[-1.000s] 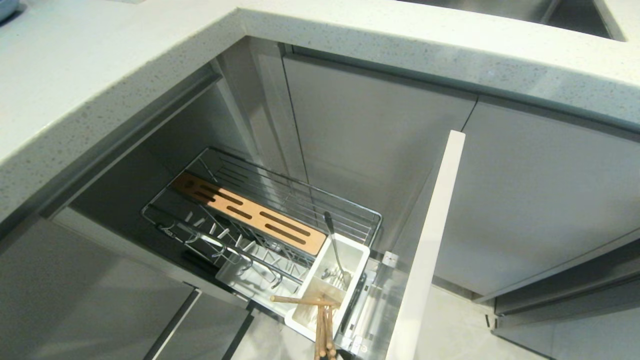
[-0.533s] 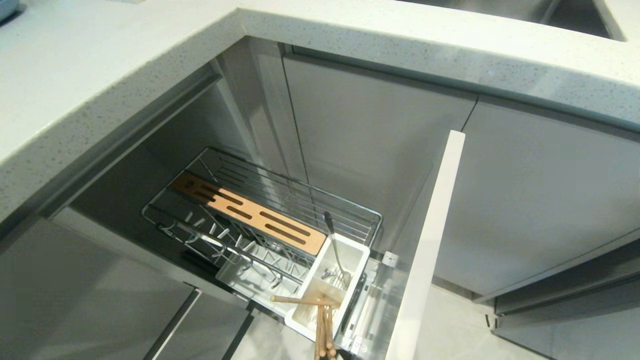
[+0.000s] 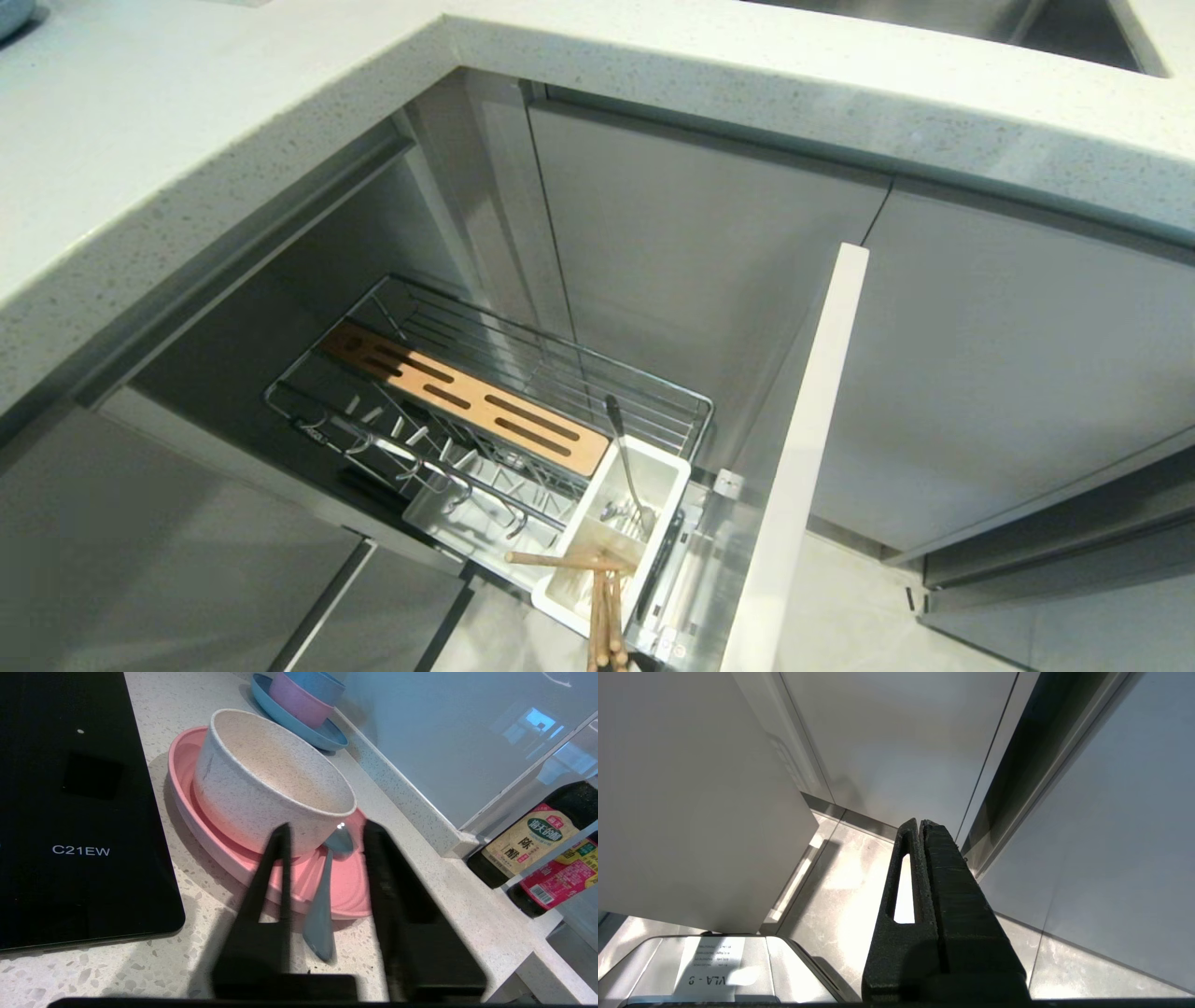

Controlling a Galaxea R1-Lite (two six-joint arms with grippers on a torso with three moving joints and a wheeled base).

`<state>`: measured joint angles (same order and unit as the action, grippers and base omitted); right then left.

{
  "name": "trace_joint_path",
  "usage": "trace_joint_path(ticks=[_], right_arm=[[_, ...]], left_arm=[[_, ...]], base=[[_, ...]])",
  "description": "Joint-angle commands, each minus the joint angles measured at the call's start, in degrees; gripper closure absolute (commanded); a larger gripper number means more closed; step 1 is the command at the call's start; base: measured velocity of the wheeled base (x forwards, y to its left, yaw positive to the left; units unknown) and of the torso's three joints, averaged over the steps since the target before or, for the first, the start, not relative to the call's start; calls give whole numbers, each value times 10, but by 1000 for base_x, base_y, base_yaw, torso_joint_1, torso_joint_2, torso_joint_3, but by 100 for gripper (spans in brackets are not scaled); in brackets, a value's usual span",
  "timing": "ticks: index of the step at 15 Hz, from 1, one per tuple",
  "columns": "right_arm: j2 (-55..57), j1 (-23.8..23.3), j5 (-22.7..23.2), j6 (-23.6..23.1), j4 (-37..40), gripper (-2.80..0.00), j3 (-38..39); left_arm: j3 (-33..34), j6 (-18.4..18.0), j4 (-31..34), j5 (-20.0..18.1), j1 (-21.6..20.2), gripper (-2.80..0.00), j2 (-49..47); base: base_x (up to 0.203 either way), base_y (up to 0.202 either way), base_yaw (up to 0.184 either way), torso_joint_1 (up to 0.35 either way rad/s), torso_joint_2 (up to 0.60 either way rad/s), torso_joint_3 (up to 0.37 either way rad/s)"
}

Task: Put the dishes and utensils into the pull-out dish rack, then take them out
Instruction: Take the spoon out of the cupboard, then take the chopsticks out of the cupboard

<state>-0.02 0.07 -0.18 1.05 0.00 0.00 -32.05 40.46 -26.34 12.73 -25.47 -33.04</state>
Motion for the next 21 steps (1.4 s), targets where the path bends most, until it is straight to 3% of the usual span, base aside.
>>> trace_joint_path(ticks=[1,6,9,10,13,18,21], right_arm=[[0,0,0,0,0,0,1],[0,0,0,0,0,0,1],[0,0,0,0,0,0,1],[0,0,0,0,0,0,1],[0,0,0,0,0,0,1],[0,0,0,0,0,0,1],[0,0,0,0,0,0,1]], left_arm=[[-1,2,-4,2,-1,-280,0],[-36,-4,-2,13,0,-280,9],[-96,-43,-1,13,6,-280,16],[-118,-55,-1,12,11,0,16],[-219,-87,26,-6,43,0,6],[-490,-143,158,-22,153,0,-123],[-554,-199,237,-58,209,0,-209]], base=[[0,0,0,0,0,0],[0,0,0,0,0,0],[0,0,0,0,0,0],[0,0,0,0,0,0],[0,0,0,0,0,0],[0,0,0,0,0,0],[0,0,0,0,0,0]])
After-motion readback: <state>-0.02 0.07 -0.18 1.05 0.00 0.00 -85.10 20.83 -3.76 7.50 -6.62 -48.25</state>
